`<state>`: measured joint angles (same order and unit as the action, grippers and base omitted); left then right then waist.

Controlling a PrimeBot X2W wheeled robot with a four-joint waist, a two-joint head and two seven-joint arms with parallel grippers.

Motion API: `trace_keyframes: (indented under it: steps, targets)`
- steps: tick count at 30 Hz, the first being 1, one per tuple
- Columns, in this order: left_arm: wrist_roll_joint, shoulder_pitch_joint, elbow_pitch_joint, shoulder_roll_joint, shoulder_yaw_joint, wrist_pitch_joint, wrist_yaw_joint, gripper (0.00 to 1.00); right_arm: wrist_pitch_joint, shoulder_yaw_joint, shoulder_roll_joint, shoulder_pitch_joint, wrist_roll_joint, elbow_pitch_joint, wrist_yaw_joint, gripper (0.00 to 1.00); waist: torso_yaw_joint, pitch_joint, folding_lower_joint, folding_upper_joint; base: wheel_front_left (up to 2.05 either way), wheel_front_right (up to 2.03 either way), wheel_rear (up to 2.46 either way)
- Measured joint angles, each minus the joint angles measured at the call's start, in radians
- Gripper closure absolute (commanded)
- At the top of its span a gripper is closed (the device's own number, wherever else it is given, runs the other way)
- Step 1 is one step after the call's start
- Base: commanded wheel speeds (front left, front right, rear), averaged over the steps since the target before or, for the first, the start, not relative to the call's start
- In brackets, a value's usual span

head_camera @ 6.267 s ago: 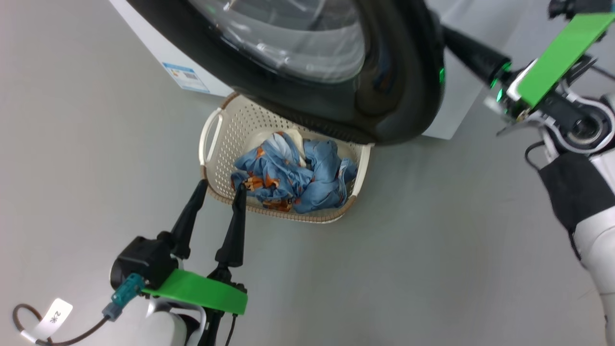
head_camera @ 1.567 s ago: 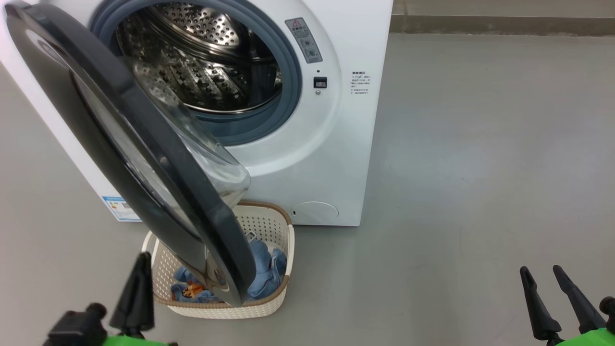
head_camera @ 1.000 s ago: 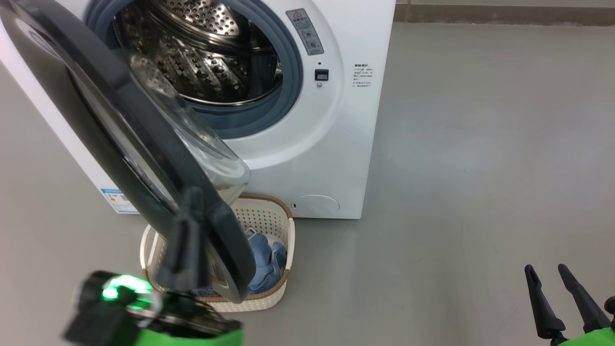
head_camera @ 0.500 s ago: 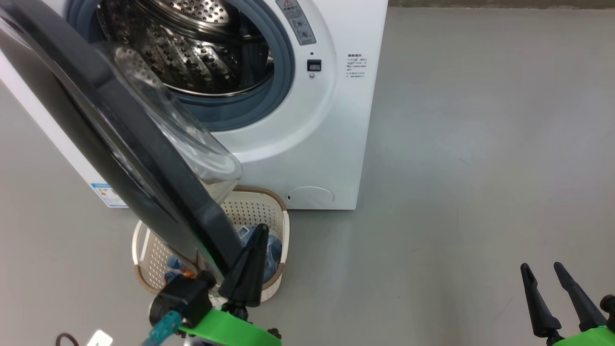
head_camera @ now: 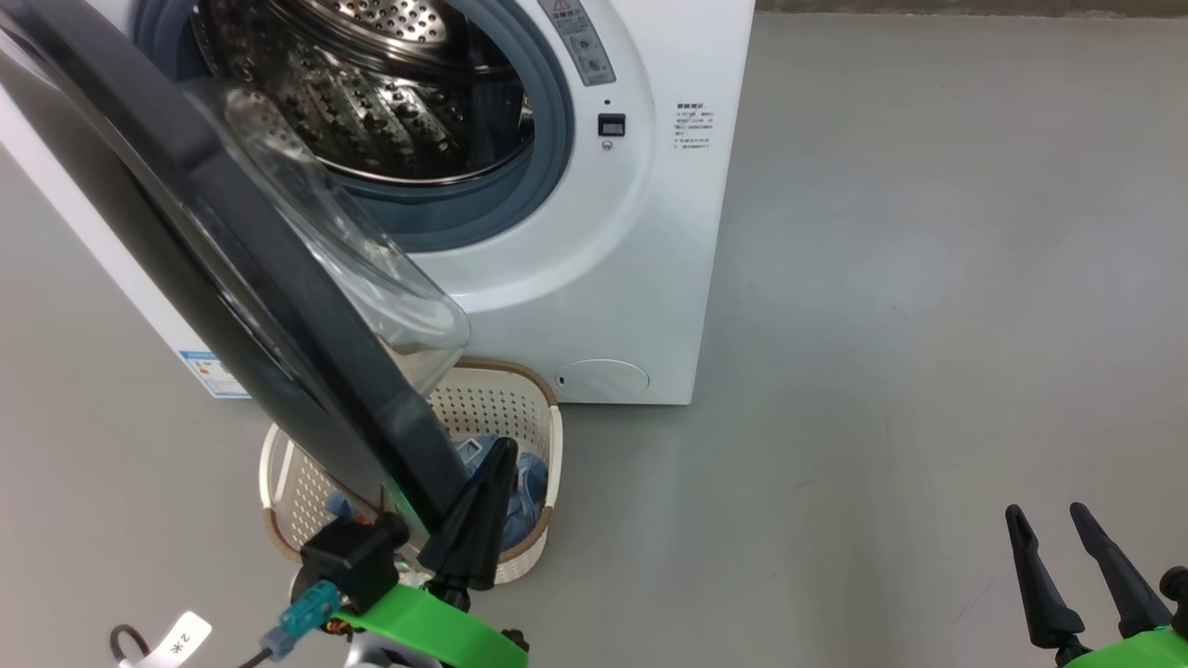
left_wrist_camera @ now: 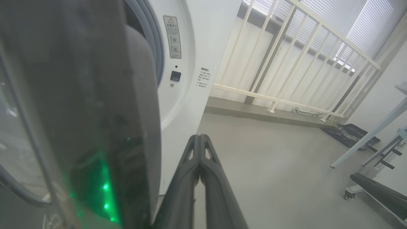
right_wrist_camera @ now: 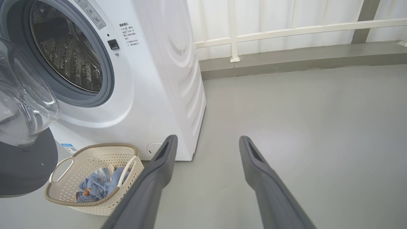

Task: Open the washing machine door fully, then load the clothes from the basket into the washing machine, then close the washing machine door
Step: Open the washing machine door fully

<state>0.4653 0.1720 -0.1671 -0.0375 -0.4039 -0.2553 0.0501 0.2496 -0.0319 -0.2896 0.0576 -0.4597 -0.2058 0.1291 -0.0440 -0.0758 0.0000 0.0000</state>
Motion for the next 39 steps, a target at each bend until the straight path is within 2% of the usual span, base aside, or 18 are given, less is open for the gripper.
trace_keyframes:
  steps: [20, 35, 39]
  targets:
    - [-0.001, -0.059, 0.018, 0.021, 0.047, 0.0, 0.016, 1.0, 0.0, 0.015, 0.0, 0.0, 0.0, 0.012, 0.0, 0.0, -0.064, 0.007, 0.0, 0.0, 0.0, 0.0, 0.0]
    - [-0.025, -0.117, 0.047, 0.017, 0.105, 0.0, 0.015, 1.0, 0.0, 0.025, -0.005, 0.0, 0.0, 0.017, 0.0, 0.0, -0.166, 0.001, 0.0001, 0.0, 0.0, 0.0, 0.0]
    - [-0.031, -0.133, 0.053, 0.012, 0.141, 0.0, -0.002, 1.0, 0.0, 0.024, -0.006, 0.0, 0.0, 0.017, 0.0, 0.0, -0.201, 0.0, 0.0, 0.0, 0.0, 0.0, 0.0]
